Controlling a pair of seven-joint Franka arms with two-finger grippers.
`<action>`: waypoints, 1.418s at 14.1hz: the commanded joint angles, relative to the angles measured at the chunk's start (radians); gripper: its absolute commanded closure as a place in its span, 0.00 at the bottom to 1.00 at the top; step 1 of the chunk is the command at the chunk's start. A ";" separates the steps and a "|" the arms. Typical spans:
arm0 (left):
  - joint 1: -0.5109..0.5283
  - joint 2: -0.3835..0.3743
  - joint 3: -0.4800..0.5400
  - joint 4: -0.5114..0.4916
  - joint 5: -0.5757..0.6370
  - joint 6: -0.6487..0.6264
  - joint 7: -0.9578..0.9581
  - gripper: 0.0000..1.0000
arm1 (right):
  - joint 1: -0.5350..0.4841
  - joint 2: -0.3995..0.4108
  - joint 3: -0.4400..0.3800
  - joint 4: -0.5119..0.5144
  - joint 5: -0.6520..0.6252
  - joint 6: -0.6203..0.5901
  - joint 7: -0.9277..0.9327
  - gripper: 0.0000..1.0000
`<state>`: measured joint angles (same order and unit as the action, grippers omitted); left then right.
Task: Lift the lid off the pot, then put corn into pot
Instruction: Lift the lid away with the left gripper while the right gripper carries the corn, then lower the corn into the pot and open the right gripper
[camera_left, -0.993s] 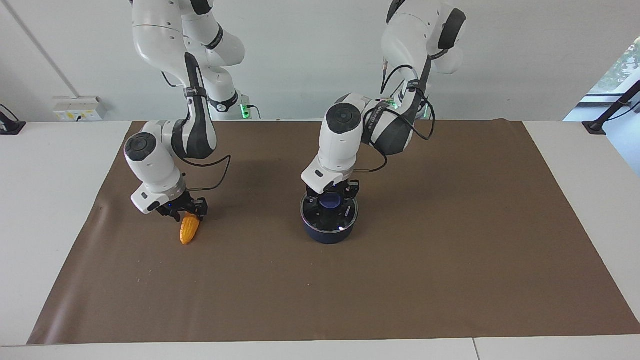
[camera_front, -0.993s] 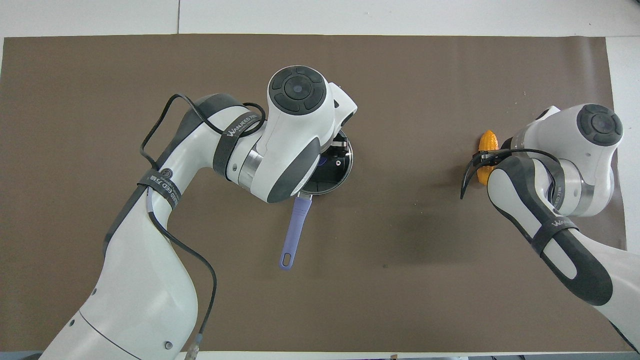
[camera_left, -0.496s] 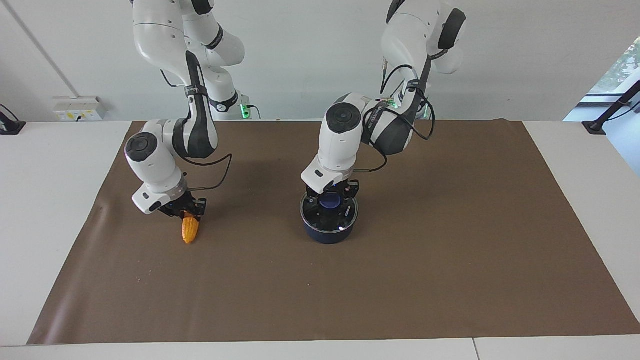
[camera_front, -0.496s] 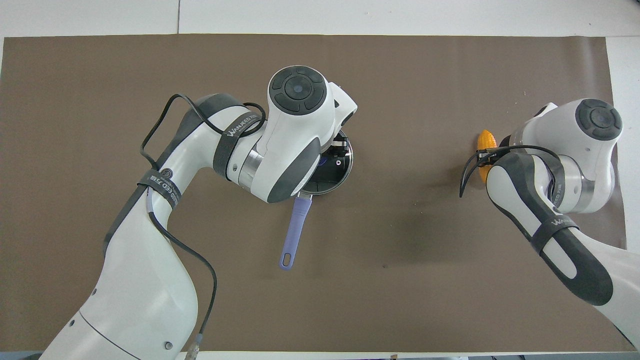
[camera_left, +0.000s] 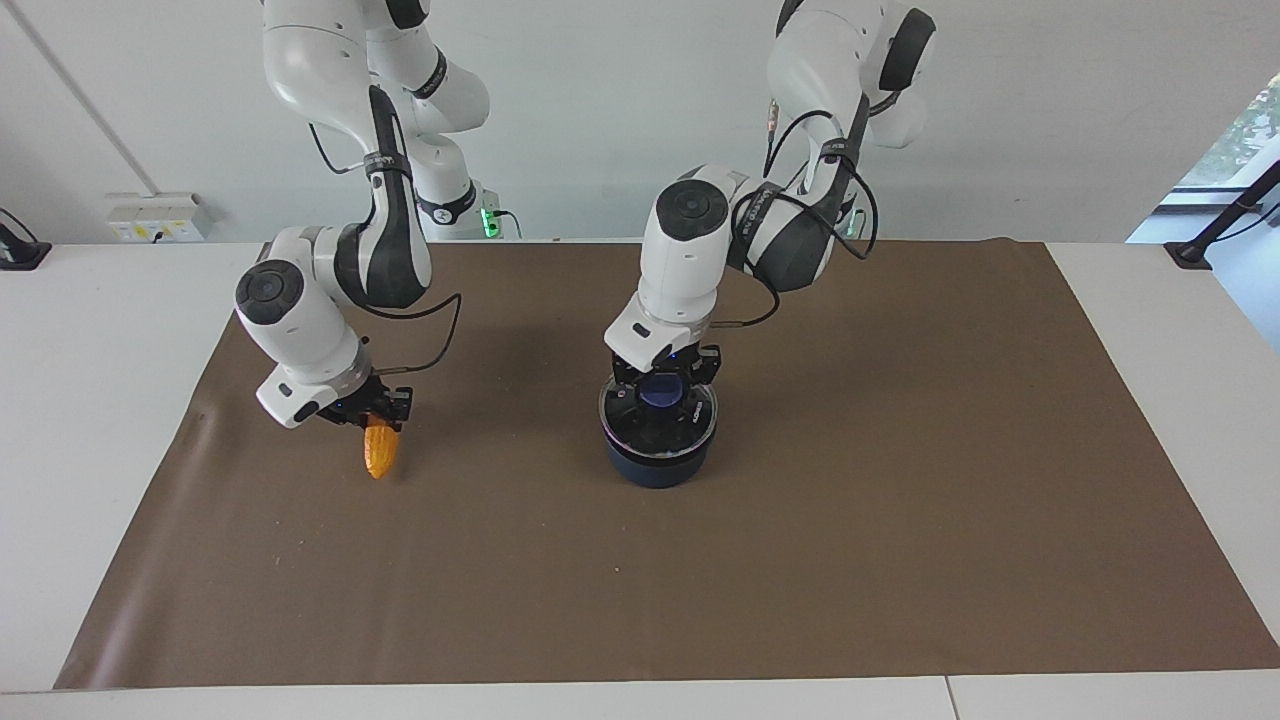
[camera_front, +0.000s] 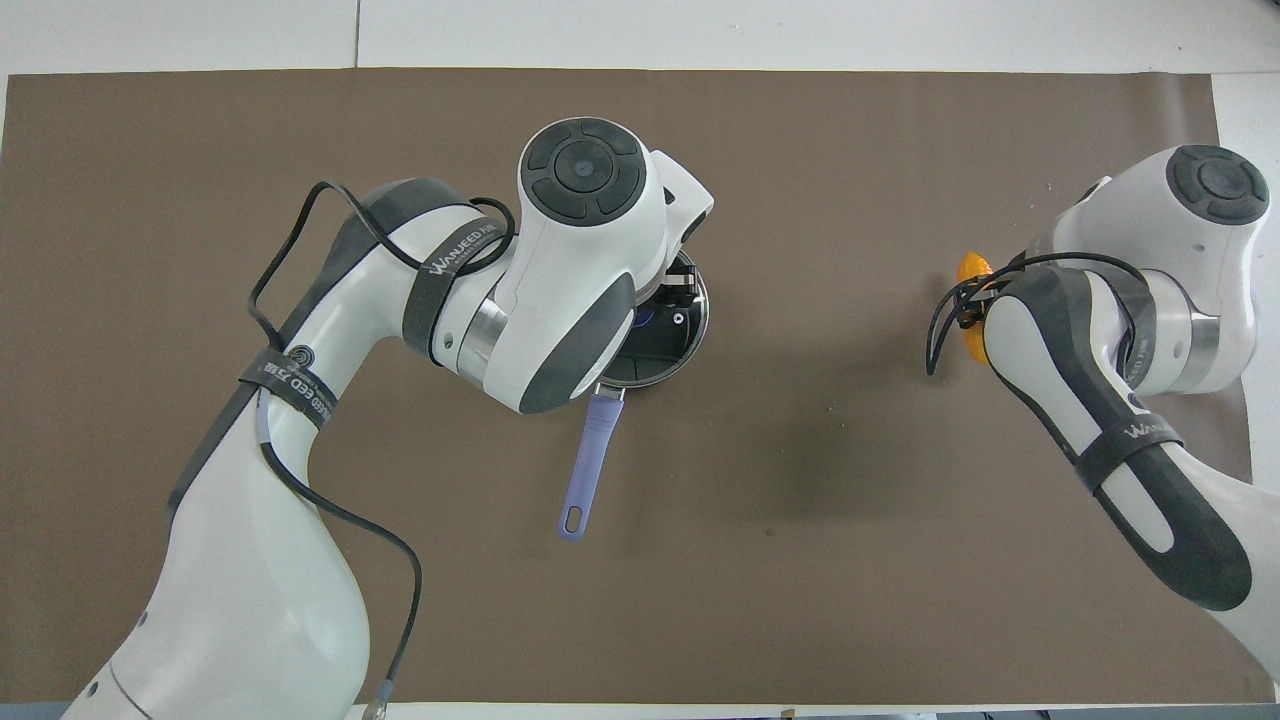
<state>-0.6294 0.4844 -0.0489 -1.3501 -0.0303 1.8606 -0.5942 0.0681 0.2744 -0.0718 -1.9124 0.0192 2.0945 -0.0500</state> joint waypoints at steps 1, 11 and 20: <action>0.014 -0.065 0.021 0.011 -0.023 -0.082 -0.010 1.00 | 0.021 0.011 0.009 0.119 0.016 -0.130 0.011 1.00; 0.555 -0.200 0.024 -0.094 -0.019 -0.222 0.494 1.00 | 0.295 0.068 0.058 0.424 0.108 -0.226 0.445 1.00; 0.711 -0.268 0.031 -0.563 -0.007 0.213 0.635 1.00 | 0.519 0.206 0.058 0.405 0.028 -0.030 0.683 1.00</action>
<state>0.0641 0.2755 -0.0105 -1.8160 -0.0372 2.0074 0.0008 0.5860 0.4784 -0.0115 -1.5061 0.0588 2.0562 0.6230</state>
